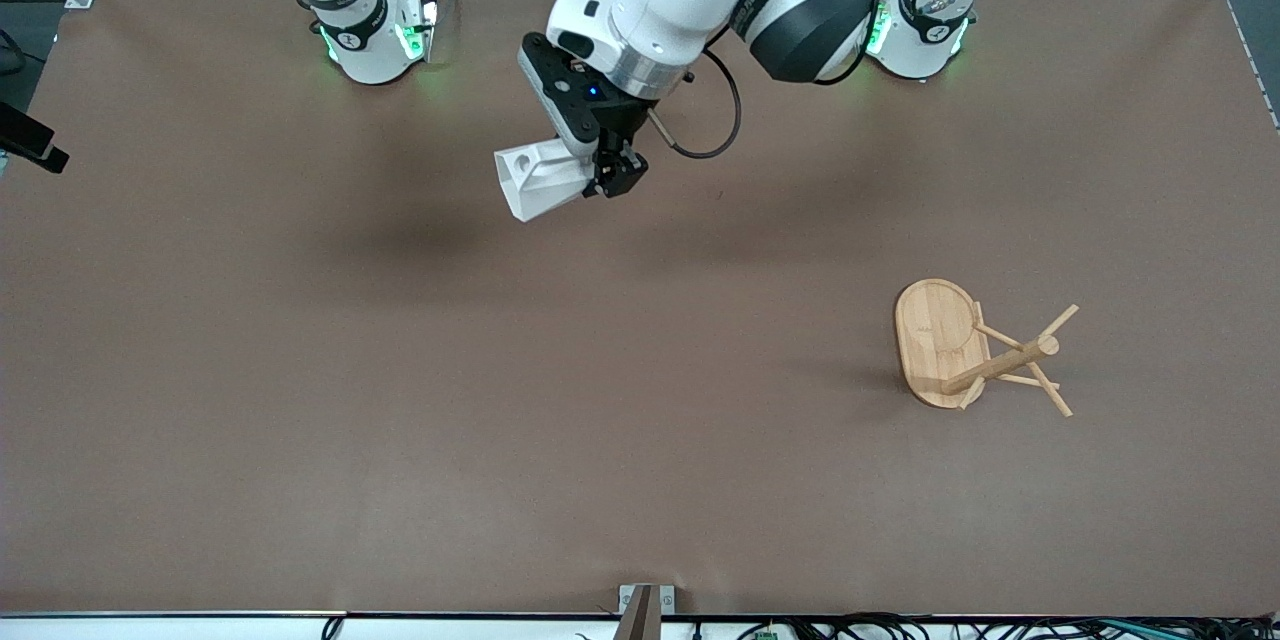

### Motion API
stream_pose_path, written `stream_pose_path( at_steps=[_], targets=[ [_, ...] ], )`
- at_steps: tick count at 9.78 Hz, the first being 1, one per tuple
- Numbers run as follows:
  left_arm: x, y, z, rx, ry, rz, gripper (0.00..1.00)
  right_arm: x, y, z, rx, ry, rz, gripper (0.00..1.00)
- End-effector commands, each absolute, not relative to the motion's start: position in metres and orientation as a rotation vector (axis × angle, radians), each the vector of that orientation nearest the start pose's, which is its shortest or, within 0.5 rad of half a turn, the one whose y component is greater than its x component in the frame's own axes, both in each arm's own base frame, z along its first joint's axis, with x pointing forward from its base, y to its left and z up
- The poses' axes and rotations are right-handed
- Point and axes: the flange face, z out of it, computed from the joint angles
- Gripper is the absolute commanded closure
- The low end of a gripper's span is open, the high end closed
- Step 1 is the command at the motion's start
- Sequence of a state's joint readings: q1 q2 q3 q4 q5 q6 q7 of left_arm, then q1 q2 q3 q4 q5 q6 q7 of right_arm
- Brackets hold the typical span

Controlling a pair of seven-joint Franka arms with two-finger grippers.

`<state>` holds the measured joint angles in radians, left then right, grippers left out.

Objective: Hang cup on rack
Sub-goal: 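Carry the cup with the left gripper toward the wooden rack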

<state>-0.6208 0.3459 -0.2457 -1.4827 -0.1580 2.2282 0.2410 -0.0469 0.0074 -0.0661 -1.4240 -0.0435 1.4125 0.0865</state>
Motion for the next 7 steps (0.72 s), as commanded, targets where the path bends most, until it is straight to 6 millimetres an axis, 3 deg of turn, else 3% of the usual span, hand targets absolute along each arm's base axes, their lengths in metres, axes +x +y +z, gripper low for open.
stream_pose_path(
  at_steps=[1,4,7],
  targets=[
    [0.493,-0.491,0.493,-3.045,1.560,-0.513,1.00,0.533,-0.063,0.675,-3.177,0.295,0.014,0.00],
    [0.502,-0.467,0.479,-3.207,1.224,-0.393,1.00,0.539,-0.062,0.675,-3.161,0.265,-0.052,0.00],
    [0.534,-0.405,0.478,-3.296,0.892,-0.342,1.00,0.539,-0.061,0.673,-3.163,0.177,-0.046,0.00]
  ],
)
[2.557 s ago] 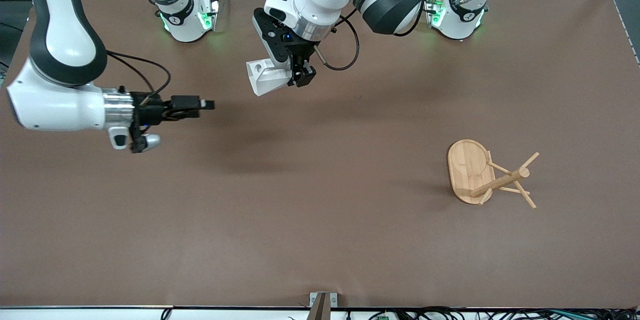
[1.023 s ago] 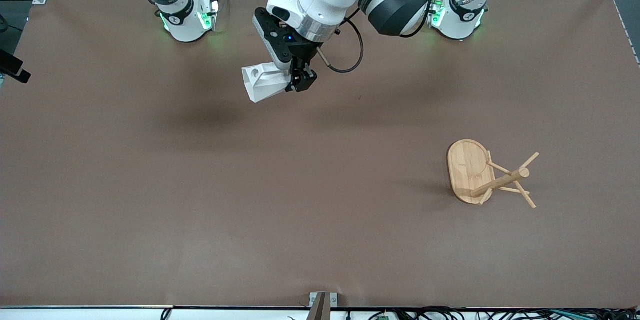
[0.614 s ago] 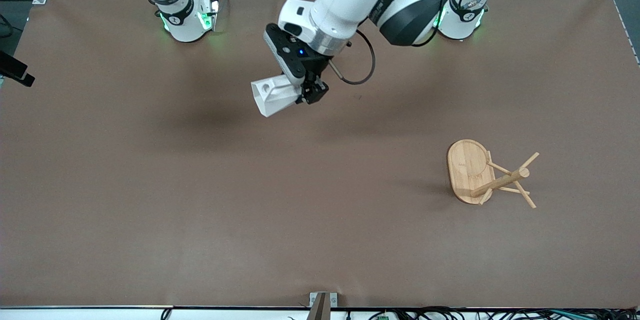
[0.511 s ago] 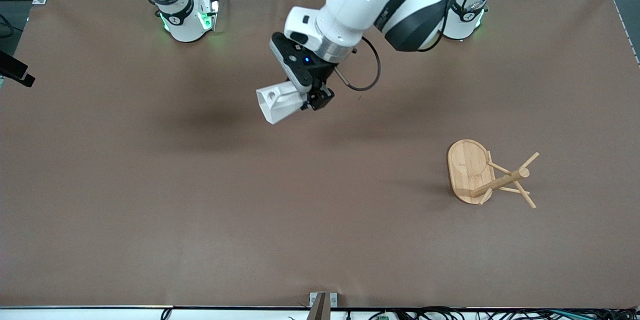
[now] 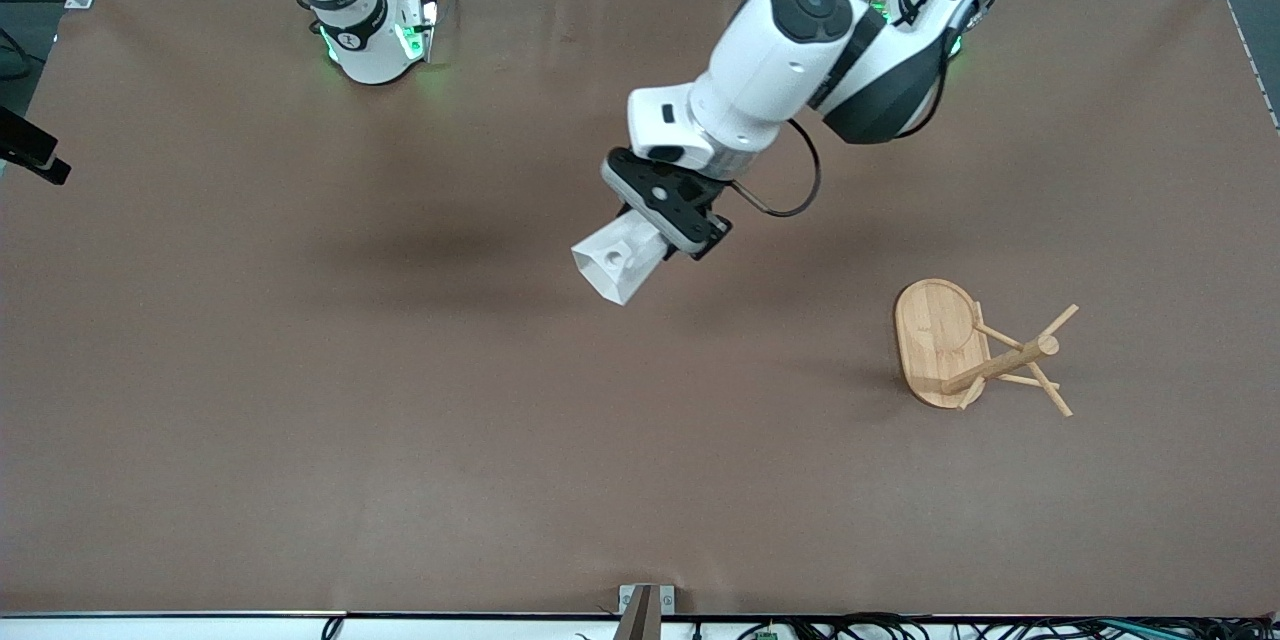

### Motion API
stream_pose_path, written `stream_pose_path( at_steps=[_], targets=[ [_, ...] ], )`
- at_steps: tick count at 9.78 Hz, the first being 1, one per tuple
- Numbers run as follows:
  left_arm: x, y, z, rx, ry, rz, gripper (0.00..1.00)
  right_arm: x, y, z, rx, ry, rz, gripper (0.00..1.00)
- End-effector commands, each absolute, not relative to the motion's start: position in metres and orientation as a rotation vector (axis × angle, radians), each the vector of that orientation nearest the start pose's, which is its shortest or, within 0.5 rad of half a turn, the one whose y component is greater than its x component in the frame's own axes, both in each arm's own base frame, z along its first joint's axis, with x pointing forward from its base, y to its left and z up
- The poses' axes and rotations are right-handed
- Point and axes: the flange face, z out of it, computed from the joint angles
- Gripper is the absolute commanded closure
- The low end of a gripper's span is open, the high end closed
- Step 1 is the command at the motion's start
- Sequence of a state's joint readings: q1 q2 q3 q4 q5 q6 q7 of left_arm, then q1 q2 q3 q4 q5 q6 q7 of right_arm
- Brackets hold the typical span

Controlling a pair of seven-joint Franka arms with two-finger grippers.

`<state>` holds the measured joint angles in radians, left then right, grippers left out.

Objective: Hang cup on rack
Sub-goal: 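Carry the cup with the left gripper toward the wooden rack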

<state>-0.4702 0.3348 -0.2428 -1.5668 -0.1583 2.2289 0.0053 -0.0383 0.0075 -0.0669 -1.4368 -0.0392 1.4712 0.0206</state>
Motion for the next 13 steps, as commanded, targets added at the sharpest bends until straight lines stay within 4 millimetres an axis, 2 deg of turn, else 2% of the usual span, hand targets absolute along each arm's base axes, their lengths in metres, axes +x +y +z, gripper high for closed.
stream_pose_path(
  at_steps=[1,2,4,6,7,9,13],
  targets=[
    [0.541,-0.381,0.474,-3.307,0.806,-0.324,1.00,0.540,-0.060,0.673,-3.141,0.179,-0.053,0.00],
    [0.550,-0.358,0.474,-3.315,0.735,-0.323,1.00,0.540,-0.060,0.673,-3.131,0.177,-0.049,0.00],
    [0.541,-0.335,0.460,-3.315,0.638,-0.255,1.00,0.539,-0.060,0.672,-3.131,0.177,-0.037,0.00],
    [0.532,-0.276,0.445,-3.288,0.537,-0.208,1.00,0.539,-0.061,0.672,-3.131,0.182,-0.034,0.00],
    [0.534,-0.240,0.437,-3.269,0.517,-0.189,1.00,0.539,-0.061,0.672,-3.131,0.182,-0.034,0.00],
    [0.535,-0.208,0.439,-3.266,0.450,-0.193,1.00,0.539,-0.061,0.672,-3.131,0.182,-0.034,0.00],
    [0.532,-0.162,0.420,-3.259,0.348,-0.144,1.00,0.538,-0.062,0.672,-3.131,0.184,-0.034,0.00]
  ],
)
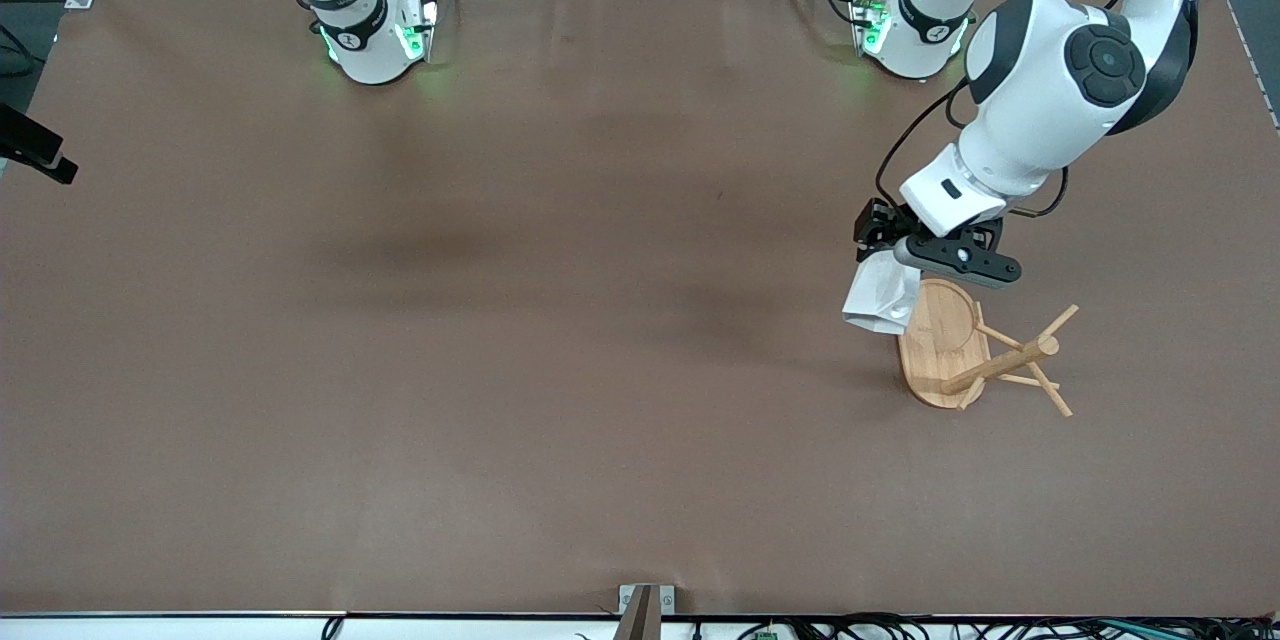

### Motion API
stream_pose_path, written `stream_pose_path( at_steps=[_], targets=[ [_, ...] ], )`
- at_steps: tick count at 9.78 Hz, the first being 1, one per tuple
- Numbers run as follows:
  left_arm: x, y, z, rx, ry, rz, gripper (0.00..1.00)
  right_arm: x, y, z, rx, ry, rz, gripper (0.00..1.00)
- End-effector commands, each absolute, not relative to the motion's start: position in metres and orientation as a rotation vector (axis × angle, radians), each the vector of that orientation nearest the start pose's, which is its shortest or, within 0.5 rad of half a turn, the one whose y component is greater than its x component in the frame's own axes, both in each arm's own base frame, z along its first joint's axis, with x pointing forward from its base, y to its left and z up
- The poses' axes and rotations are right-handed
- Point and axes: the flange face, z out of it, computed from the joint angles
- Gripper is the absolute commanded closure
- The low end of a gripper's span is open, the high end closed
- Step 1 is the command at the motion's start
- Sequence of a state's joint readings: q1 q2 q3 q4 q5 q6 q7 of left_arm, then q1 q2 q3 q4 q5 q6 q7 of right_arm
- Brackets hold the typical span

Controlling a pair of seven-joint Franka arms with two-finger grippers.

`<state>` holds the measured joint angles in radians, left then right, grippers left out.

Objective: Hang cup on rack
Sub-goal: 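Carry the cup with the left gripper toward the wooden rack, then lower the cup's handle hole onto a rack peg with the left gripper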

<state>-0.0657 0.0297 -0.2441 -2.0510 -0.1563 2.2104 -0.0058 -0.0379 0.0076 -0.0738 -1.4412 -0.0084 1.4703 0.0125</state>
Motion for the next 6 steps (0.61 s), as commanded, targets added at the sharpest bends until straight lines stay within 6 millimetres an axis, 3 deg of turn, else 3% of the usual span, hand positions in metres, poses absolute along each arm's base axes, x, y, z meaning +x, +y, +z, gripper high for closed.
stream_pose_path(
  at_steps=[1,2,6],
  targets=[
    [0.532,-0.158,0.413,-3.252,0.400,-0.146,1.00,0.539,-0.063,0.672,-3.130,0.186,-0.037,0.00],
    [0.534,-0.147,0.404,-3.247,0.446,-0.172,1.00,0.539,-0.063,0.672,-3.131,0.184,-0.039,0.00],
    [0.540,-0.134,0.394,-3.246,0.462,-0.197,1.00,0.538,-0.063,0.672,-3.131,0.184,-0.034,0.00]
  ],
)
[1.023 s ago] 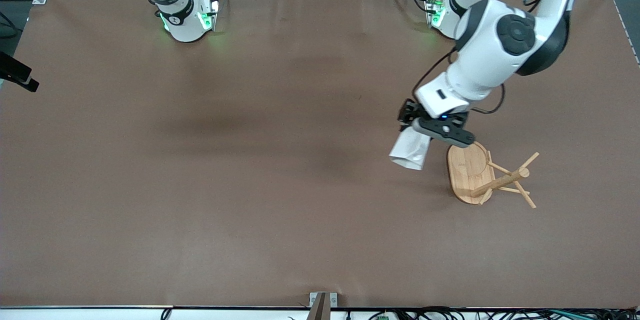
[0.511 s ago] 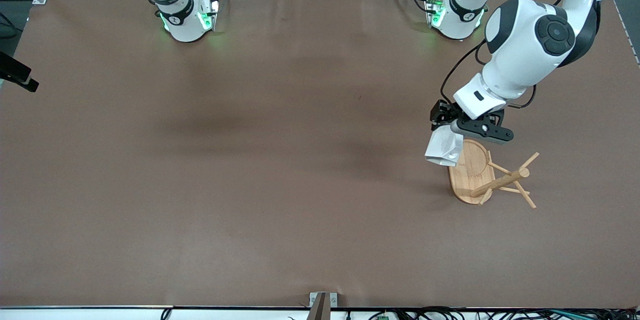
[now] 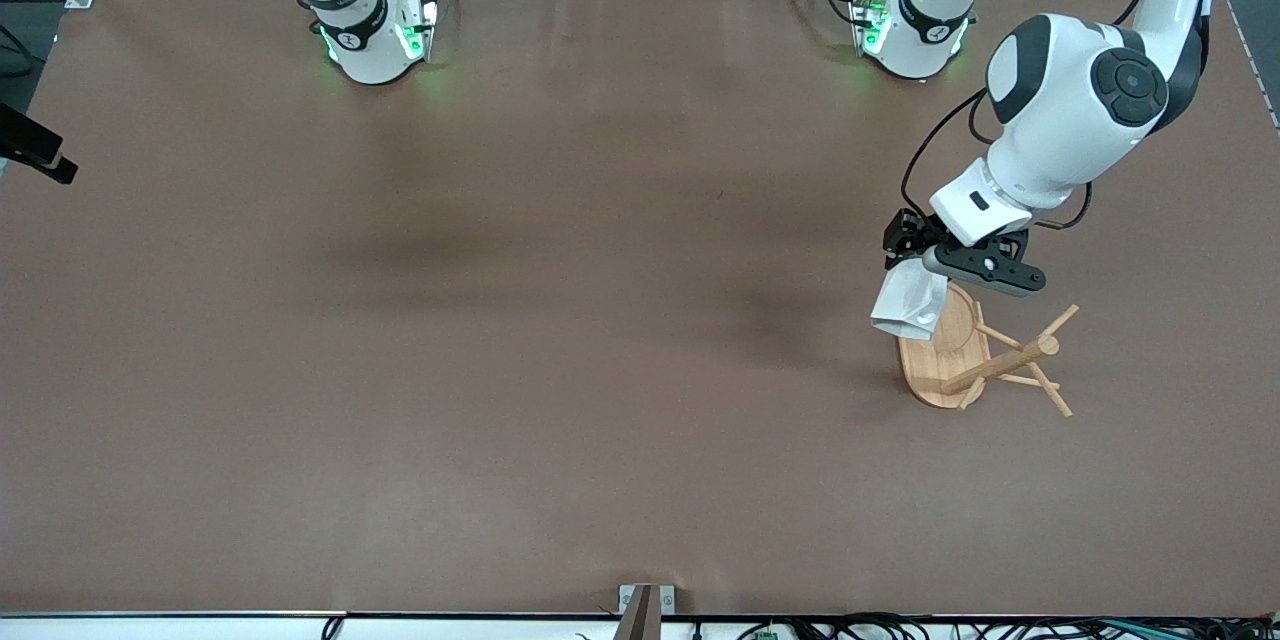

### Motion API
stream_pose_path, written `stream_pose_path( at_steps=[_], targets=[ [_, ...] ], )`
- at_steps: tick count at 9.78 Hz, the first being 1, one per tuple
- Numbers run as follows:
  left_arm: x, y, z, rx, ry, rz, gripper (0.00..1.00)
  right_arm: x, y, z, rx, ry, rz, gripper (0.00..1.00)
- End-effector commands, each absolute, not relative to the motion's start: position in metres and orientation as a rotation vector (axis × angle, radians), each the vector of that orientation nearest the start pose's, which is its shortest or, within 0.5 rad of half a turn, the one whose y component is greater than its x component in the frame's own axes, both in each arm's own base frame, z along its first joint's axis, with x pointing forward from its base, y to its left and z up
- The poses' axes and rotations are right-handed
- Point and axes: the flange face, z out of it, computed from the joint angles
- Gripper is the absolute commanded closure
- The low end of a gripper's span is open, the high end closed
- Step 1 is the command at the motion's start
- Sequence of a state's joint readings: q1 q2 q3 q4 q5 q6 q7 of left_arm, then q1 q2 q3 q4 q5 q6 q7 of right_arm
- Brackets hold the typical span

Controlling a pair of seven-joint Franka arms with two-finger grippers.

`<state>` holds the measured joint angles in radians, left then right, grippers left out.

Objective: Hang cup on rack
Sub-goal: 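Lower the cup's handle hole onto a rack peg with the left gripper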

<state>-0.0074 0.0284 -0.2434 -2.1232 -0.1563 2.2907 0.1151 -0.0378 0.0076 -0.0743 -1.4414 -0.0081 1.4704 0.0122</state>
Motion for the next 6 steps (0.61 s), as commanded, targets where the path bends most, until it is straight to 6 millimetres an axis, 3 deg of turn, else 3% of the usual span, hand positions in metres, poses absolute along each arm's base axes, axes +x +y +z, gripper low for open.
stream_pose_path(
  at_steps=[1,6],
  targets=[
    [0.543,-0.128,0.391,-3.243,0.473,-0.203,1.00,0.538,-0.063,0.672,-3.130,0.186,-0.034,0.00],
    [0.555,-0.101,0.379,-3.239,0.442,-0.237,1.00,0.538,-0.063,0.671,-3.130,0.184,-0.032,0.00]
  ],
)
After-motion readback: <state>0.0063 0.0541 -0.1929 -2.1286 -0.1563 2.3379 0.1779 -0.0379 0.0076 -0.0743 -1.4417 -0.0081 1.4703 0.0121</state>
